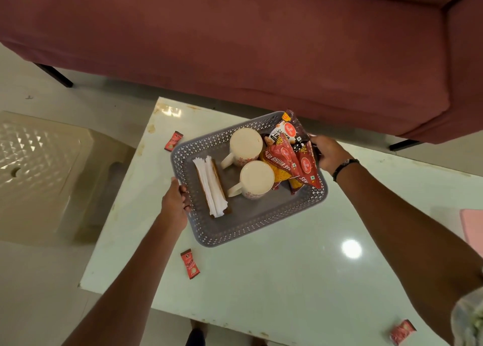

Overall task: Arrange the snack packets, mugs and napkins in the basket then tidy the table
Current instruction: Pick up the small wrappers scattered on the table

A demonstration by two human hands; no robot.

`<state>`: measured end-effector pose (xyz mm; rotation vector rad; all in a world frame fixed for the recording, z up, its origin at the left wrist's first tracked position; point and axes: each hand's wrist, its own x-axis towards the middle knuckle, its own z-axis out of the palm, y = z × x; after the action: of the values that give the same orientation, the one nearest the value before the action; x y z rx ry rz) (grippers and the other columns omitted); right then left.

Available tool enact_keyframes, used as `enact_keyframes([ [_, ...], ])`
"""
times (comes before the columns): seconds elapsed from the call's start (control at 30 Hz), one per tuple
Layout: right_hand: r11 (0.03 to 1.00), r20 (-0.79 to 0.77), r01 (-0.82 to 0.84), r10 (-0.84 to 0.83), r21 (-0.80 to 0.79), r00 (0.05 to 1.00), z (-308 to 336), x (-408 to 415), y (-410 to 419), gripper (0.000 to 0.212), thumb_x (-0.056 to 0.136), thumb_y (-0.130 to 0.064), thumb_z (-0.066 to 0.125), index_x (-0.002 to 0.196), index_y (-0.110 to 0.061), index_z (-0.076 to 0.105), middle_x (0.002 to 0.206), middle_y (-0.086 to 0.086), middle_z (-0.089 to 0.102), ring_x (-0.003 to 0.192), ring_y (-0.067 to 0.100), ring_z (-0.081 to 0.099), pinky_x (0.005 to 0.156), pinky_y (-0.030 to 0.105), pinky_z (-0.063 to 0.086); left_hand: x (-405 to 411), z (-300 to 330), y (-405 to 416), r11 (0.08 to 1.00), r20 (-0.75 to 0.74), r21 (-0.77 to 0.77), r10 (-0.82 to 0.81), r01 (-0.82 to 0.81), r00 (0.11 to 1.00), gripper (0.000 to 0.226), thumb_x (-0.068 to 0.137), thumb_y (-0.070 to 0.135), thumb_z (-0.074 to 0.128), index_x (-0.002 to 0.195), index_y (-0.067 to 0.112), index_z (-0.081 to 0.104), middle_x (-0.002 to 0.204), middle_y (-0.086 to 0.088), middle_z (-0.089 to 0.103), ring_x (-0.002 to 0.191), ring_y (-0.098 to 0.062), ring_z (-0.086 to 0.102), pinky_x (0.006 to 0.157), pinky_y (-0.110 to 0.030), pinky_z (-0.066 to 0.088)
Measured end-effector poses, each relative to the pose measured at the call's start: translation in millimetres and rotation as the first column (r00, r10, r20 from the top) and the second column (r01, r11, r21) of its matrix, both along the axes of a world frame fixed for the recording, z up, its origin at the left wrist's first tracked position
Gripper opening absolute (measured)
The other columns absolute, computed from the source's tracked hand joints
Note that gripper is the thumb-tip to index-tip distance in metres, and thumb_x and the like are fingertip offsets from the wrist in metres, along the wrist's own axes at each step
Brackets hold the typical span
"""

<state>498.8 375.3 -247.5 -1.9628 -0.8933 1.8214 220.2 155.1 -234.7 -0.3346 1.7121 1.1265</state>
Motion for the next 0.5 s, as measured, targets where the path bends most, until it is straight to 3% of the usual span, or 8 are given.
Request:
enact_keyframes([
  [0.17,0.992,-0.09,0.124,-0.122,0.016,0.988,14.3,29.5,-39.1,0.028,0.082,-0.037,0.069,0.09,-0.011,0.071,0.089,0.009,0.073,0.083,0.023,0.068,0.091,0.042,0.053,10.8,7.3,-1.8,0.996,-0.05,0.02,-0.086,0.087,0.995,0.048,0.095,0.05,0.039,0.058,0.019,0.039,0.031,0.01,0.036,0.027,-0.003,0.027,0.043,-0.022,0.021],
  [0.27,0.995,-0.199,0.098,-0.098,-0.008,0.975,5.7,66.8,-61.6,0.056,0.073,-0.056,0.07,0.109,-0.013,0.07,0.112,0.013,0.07,0.11,0.033,0.064,0.101,0.053,0.046,22.2,21.6,-2.3,0.988,-0.062,0.042,-0.148,0.151,0.987,0.047,0.095,0.049,0.039,0.058,0.018,0.038,0.029,0.01,0.037,0.024,-0.003,0.028,0.032,-0.017,0.024],
  [0.33,0.992,-0.198,0.123,-0.125,-0.021,0.972,12.8,87.3,-82.9,0.057,0.078,-0.055,0.065,0.118,-0.014,0.065,0.118,0.013,0.067,0.114,0.033,0.061,0.101,0.052,0.046,34.1,32.3,-3.2,0.982,-0.067,0.044,-0.179,0.182,0.981,0.046,0.095,0.047,0.04,0.059,0.018,0.038,0.028,0.01,0.038,0.022,-0.003,0.029,0.028,-0.01,0.023],
  [0.43,0.97,-0.213,0.233,-0.242,-0.067,0.947,30.4,111.4,-122.0,0.048,0.085,-0.04,0.064,0.118,-0.006,0.064,0.115,0.019,0.066,0.105,0.034,0.062,0.099,0.05,0.048,54.5,41.0,-7.4,0.968,-0.076,0.023,-0.249,0.251,0.966,0.045,0.092,0.048,0.046,0.059,0.018,0.041,0.029,0.01,0.041,0.022,-0.002,0.031,0.028,-0.009,0.023],
  [0.5,0.952,-0.222,0.288,-0.303,-0.099,0.927,40.9,128.7,-147.9,0.037,0.088,-0.034,0.061,0.106,-0.003,0.068,0.09,0.014,0.072,0.083,0.027,0.068,0.084,0.041,0.057,70.2,43.3,-13.7,0.959,-0.085,0.003,-0.283,0.285,0.955,0.045,0.09,0.047,0.049,0.058,0.017,0.043,0.032,0.01,0.043,0.023,-0.003,0.032,0.029,-0.009,0.024],
])
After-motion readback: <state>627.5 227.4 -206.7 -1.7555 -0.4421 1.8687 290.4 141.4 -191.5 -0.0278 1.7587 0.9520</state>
